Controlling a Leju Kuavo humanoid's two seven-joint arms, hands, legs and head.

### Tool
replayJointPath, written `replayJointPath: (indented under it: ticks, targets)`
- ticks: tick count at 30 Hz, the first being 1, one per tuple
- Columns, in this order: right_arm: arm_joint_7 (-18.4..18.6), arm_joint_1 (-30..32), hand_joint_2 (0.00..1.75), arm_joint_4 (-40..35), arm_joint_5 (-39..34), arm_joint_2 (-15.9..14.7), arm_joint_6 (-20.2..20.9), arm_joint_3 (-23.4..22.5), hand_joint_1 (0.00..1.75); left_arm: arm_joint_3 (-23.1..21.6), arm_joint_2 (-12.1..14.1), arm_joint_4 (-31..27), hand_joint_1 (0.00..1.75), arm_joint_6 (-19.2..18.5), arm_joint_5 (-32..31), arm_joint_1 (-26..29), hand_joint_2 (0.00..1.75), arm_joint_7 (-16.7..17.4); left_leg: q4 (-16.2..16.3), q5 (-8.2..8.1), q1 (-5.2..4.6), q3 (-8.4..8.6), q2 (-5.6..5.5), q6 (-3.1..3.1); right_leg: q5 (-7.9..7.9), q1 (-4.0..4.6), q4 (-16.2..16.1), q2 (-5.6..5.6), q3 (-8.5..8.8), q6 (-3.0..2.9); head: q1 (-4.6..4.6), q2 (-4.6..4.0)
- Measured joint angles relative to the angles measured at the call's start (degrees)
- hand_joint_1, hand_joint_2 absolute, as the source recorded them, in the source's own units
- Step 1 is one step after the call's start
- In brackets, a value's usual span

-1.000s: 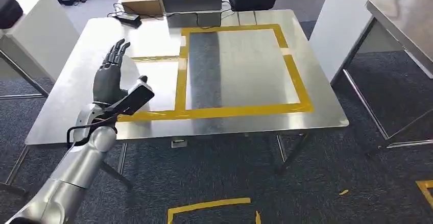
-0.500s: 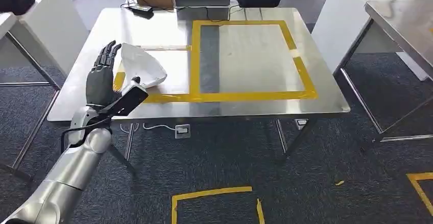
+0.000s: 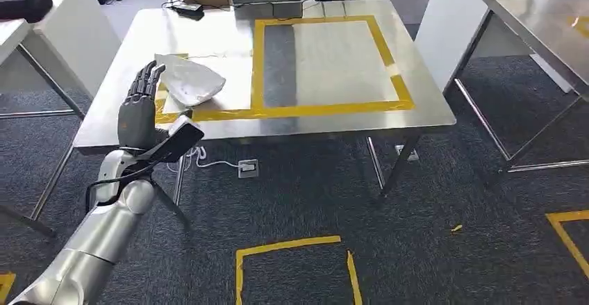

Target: Take the parts from the cabinet and place them on the table.

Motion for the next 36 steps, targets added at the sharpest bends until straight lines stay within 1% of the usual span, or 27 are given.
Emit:
replayJointPath:
  ticks: [2,3,5,6,7,9,10,12,13,14,16,17,18,19,20,21,22,23,24,27,28,29,30,32,33,34,36]
  targets:
    - [0.0,0.1,0.0,0.0,0.0,0.0,0.0,0.0,0.0,0.0,0.2,0.0,0.0,0.0,0.0,0.1,0.0,0.0,8.7,-6.34,0.38,-1.4,0.04,-0.75,1.61,-0.04,0.1,0.0,-1.81,0.04,0.02,0.0]
    - [0.0,0.1,0.0,0.0,0.0,0.0,0.0,0.0,0.0,0.0,0.3,0.0,0.0,0.0,0.0,0.2,0.0,0.0,12.3,-6.89,0.49,-1.73,0.04,-0.99,2.42,-0.1,0.1,-0.02,-2.85,0.13,0.0,0.0]
    - [0.0,0.1,0.0,0.0,0.0,0.0,0.0,0.0,0.0,0.0,0.4,0.0,0.0,0.0,0.0,0.6,0.0,0.0,14.1,-2.74,0.74,0.15,0.04,-1.31,4.07,-0.26,0.3,-0.04,-5.05,0.44,0.0,0.0]
    - [0.0,0.1,0.0,0.0,0.0,0.0,0.0,0.0,0.0,-0.1,0.4,0.0,0.0,0.0,0.0,0.6,0.0,0.0,11.9,-0.52,0.85,2.45,0.04,-1.37,4.81,-0.35,0.4,-0.05,-6.08,0.65,0.0,0.0]
    - [0.0,0.1,0.0,0.0,0.0,0.0,0.0,0.0,0.0,-0.1,0.4,0.0,0.0,0.0,0.0,0.6,0.0,0.0,7.4,0.18,0.98,6.37,0.03,-1.38,5.6,-0.48,0.6,-0.04,-7.03,0.98,0.02,0.0]
    - [-0.1,0.0,0.0,0.0,0.0,0.0,0.0,0.0,0.0,-0.1,0.4,-0.3,0.0,0.2,0.0,0.5,0.0,-0.1,-4.4,-5.13,0.6,14.74,-0.25,-0.91,6.71,-0.31,0.9,0.1,-7.77,1.79,-0.02,0.0]
    - [-0.2,0.1,0.0,0.0,0.0,0.0,0.0,0.0,0.0,-0.1,0.4,-0.3,0.0,0.3,-0.1,0.5,0.0,-0.1,-4.5,-5.32,0.39,14.34,-0.22,0.13,7.52,-0.33,0.4,0.13,-7.68,2.13,0.09,0.0]
    - [-0.1,0.1,0.0,0.0,0.0,0.0,0.0,0.0,0.0,-0.2,0.4,-0.2,0.0,0.3,-0.2,0.6,0.0,-0.2,-4.5,-4.35,0.08,13.19,-0.22,1.04,9.04,-0.59,-0.2,0.19,-7.9,2.94,-0.07,0.0]
    - [0.0,0.5,0.0,0.0,0.0,0.0,-0.1,0.0,0.0,-0.2,0.3,-0.1,0.0,0.3,-0.2,0.8,0.0,-0.2,-4.8,-3.41,0.4,12.5,0.04,1.92,9.41,-0.75,-0.4,0.39,-8.28,3.4,-0.2,0.0]
    - [0.0,0.5,0.0,0.0,0.0,0.0,-0.1,0.0,0.0,-0.3,0.3,0.0,0.0,0.3,-0.2,0.8,0.0,-0.2,-4.8,-2.65,0.43,11.77,0.34,2.37,6.91,-0.89,0.7,0.36,-8.95,3.63,-0.13,0.0]
    - [0.0,0.6,0.0,0.0,0.0,0.1,-0.1,0.0,0.0,-0.3,0.3,0.1,0.0,0.3,-0.2,0.9,0.0,-0.2,-4.7,-0.79,0.37,9.86,0.28,2.95,-1.64,-0.88,8.1,0.33,-10.95,4.03,0.09,0.0]
    - [0.0,0.5,0.0,0.0,0.0,0.1,-0.2,0.0,0.0,-0.3,0.3,0.3,0.0,0.3,0.1,1.0,0.0,-0.3,-4.6,0.05,0.27,8.78,0.28,3.03,-4.38,-0.84,12.5,0.34,-11.81,4.14,0.07,0.0]
    - [-0.1,0.5,0.0,0.0,0.0,0.1,-0.2,0.0,0.0,-0.3,0.3,0.5,0.0,0.3,0.4,1.3,0.0,-0.5,-4.5,0.91,0.17,7.63,0.32,3.0,-5.48,-0.76,16.4,0.34,-12.16,4.18,0.09,0.0]
    - [-0.1,0.4,0.0,0.0,0.0,0.1,-0.2,0.0,0.0,-0.3,0.3,0.8,0.0,0.3,0.6,1.7,0.0,-0.6,-4.4,1.63,0.13,6.56,0.33,2.91,-4.54,-0.68,18.5,0.34,-11.78,4.11,0.09,0.0]
    - [-0.1,0.4,0.0,0.0,0.0,0.1,-0.2,0.0,0.0,-0.3,0.3,1.1,0.0,0.3,0.7,2.0,0.0,-0.8,-4.1,2.43,0.13,5.2,0.4,2.8,-1.99,-0.58,18.4,0.34,-10.23,3.95,0.07,0.0]
    - [-0.1,0.5,0.0,0.0,0.0,0.1,-0.2,0.0,0.0,-0.4,0.3,1.3,0.0,0.5,0.8,2.2,0.0,-0.9,-3.8,2.98,0.13,4.23,0.41,2.68,-0.13,-0.52,16.7,0.34,-8.23,3.77,0.11,0.0]
    - [-0.1,0.4,0.0,0.0,0.0,0.1,-0.2,0.0,0.0,-0.4,0.3,1.5,0.0,0.7,1.0,2.3,0.0,-0.9,-3.5,3.63,0.13,3.15,0.41,2.5,1.0,-0.5,13.0,0.34,-4.81,3.5,0.09,0.0]
    - [-0.2,0.3,0.0,0.0,0.0,0.1,-0.2,0.0,0.0,-0.4,0.3,1.8,0.0,0.9,1.3,2.4,0.0,-1.0,-3.1,4.29,0.14,2.37,0.39,2.24,-0.89,-0.4,7.4,0.35,-0.47,3.08,0.09,0.0]
    - [-0.2,0.2,0.0,0.0,0.1,0.1,-0.2,0.0,0.0,-0.4,0.3,1.9,0.0,1.1,1.4,2.6,0.0,-1.0,-3.0,4.74,-0.08,1.85,0.34,1.82,-3.98,0.06,2.0,0.39,2.9,2.69,0.13,0.0]
    - [-0.2,0.2,0.0,0.0,0.2,0.1,-0.1,0.0,0.0,-0.4,0.1,3.4,0.0,1.7,1.9,3.3,0.0,-1.0,-3.9,6.62,0.24,2.14,0.5,0.79,-3.29,0.48,1.2,0.41,2.12,1.46,0.28,0.0]
    - [-0.2,0.3,0.0,0.0,0.3,0.1,-0.1,0.0,0.0,-0.4,0.1,3.7,0.0,1.9,1.9,3.8,0.0,-1.1,-4.3,7.39,0.01,1.99,0.42,0.31,-2.3,0.08,0.7,0.36,1.68,0.88,0.22,0.0]
    - [-0.2,0.2,0.0,0.0,0.3,0.2,0.0,0.0,0.0,-0.4,0.2,4.2,0.0,2.0,1.9,4.1,0.0,-1.2,-3.7,6.02,0.26,1.43,0.11,0.13,-1.35,-0.19,0.4,-0.16,1.2,0.48,0.35,0.0]
    - [-0.2,0.1,0.0,0.0,0.3,0.2,0.0,0.0,0.0,-0.4,0.2,4.6,0.0,2.1,1.9,4.3,0.0,-1.2,-1.6,2.22,0.29,0.5,0.05,-0.14,-0.46,-0.21,0.3,-0.03,0.29,-0.03,0.07,0.0]
    - [-0.2,0.3,0.0,0.0,0.3,0.2,0.0,0.0,0.0,-0.4,0.2,5.1,0.0,2.2,1.9,4.6,0.0,-1.2,6.3,-4.79,0.56,-1.16,0.07,-0.79,1.18,-0.17,0.4,-0.07,-1.52,-0.13,0.07,0.0]
    - [-0.2,0.3,0.0,0.0,0.4,0.2,0.0,0.0,0.0,-0.4,0.2,5.4,0.0,2.2,2.1,4.8,0.0,-1.0,10.5,-6.51,0.57,-1.68,0.07,-1.01,2.02,-0.16,0.4,-0.08,-2.62,-0.12,0.04,0.0]
    - [-0.2,0.3,0.0,0.0,0.7,0.2,0.1,0.0,0.0,-0.4,0.2,5.9,0.0,2.2,2.6,5.0,0.0,-0.7,13.2,-6.15,0.6,-1.5,0.07,-1.11,2.83,-0.16,0.5,-0.13,-3.68,-0.09,0.04,0.0]
    - [-0.2,0.4,0.0,0.0,1.1,0.2,0.2,0.0,0.0,0.1,0.2,7.4,0.0,2.0,4.4,5.8,0.0,-0.4,11.9,-2.13,0.62,1.8,0.07,-1.05,4.41,-0.16,0.5,-0.18,-5.68,0.08,0.04,0.0]
